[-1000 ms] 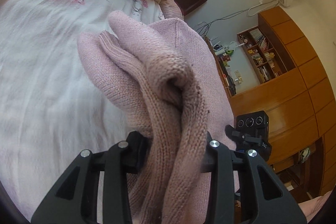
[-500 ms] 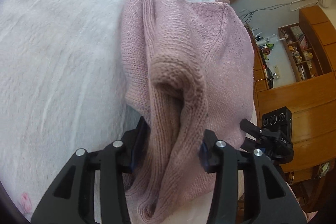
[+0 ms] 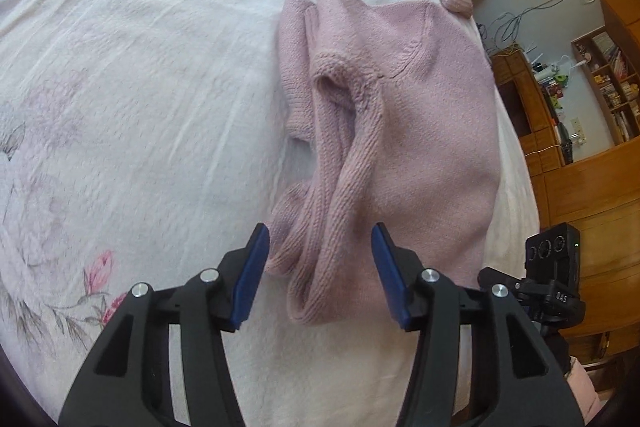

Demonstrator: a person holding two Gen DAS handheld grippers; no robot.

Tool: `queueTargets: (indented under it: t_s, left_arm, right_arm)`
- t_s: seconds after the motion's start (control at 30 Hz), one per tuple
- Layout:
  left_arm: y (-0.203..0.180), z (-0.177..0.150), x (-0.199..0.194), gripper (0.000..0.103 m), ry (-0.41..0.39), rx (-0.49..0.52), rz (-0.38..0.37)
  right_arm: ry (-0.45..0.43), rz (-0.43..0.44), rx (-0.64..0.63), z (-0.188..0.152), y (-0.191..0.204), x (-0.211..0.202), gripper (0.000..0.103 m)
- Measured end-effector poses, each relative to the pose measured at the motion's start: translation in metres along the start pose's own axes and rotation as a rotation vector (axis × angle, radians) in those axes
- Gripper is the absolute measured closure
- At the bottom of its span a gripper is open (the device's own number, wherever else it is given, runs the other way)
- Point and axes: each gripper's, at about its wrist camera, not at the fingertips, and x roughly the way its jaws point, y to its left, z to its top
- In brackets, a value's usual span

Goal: Fold small clothes
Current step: 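Open both tools and withdraw them from the folded sweater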

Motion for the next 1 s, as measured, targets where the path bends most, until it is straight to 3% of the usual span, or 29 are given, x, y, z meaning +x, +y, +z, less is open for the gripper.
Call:
queueTargets:
  t_s: [0.03, 0.07, 0.13, 0.3, 0.43, 0.53, 0.77, 0.83, 0.9, 1.0]
  left_arm:
    - [0.003, -0.002, 0.002, 0.051, 0.007, -0.007, 0.02]
    - [0.005, -0.003, 0.004, 0.049, 0.015, -0.019, 0.033]
    - [0.007, -0.004, 0.002, 0.049, 0.011, -0.033, 0.036]
    - [0.001, -0.012, 0.0, 0.046, 0.005, 0.018, 0.096]
    - [0.009, -0.016, 0.006, 0.042, 0.02, -0.01, 0.1]
    - [0.01, -0.019, 0.004, 0.041, 0.023, -0.006, 0.108]
    - [0.005, -0.024, -0.015, 0.04, 0.03, -0.017, 0.126]
    - [0.0, -0.028, -0.026, 0.04, 0.028, 0.005, 0.145]
    - [-0.006, -0.031, -0.036, 0.03, 0.034, 0.029, 0.183]
    - [-0.013, -0.037, -0.055, 0.027, 0.022, 0.06, 0.195]
  right_arm:
    - [0.001, -0.005, -0.01, 0.0, 0.001, 0.0, 0.057]
    - [-0.002, 0.007, -0.016, 0.0, 0.003, -0.002, 0.072]
    - [-0.017, 0.03, -0.019, -0.001, 0.009, -0.01, 0.078]
    - [-0.021, -0.08, -0.117, -0.003, 0.036, -0.021, 0.081]
    - [0.021, -0.176, -0.091, -0.003, 0.026, -0.003, 0.081]
    - [0.015, -0.192, -0.059, -0.004, 0.019, 0.002, 0.079]
    - [-0.019, -0.309, -0.113, -0.012, 0.059, -0.002, 0.062]
    - [-0.049, -0.359, -0.147, -0.019, 0.075, -0.009, 0.05]
    - [-0.074, -0.396, -0.178, -0.028, 0.089, -0.015, 0.037]
    - [-0.103, -0.447, -0.195, -0.041, 0.106, -0.021, 0.031]
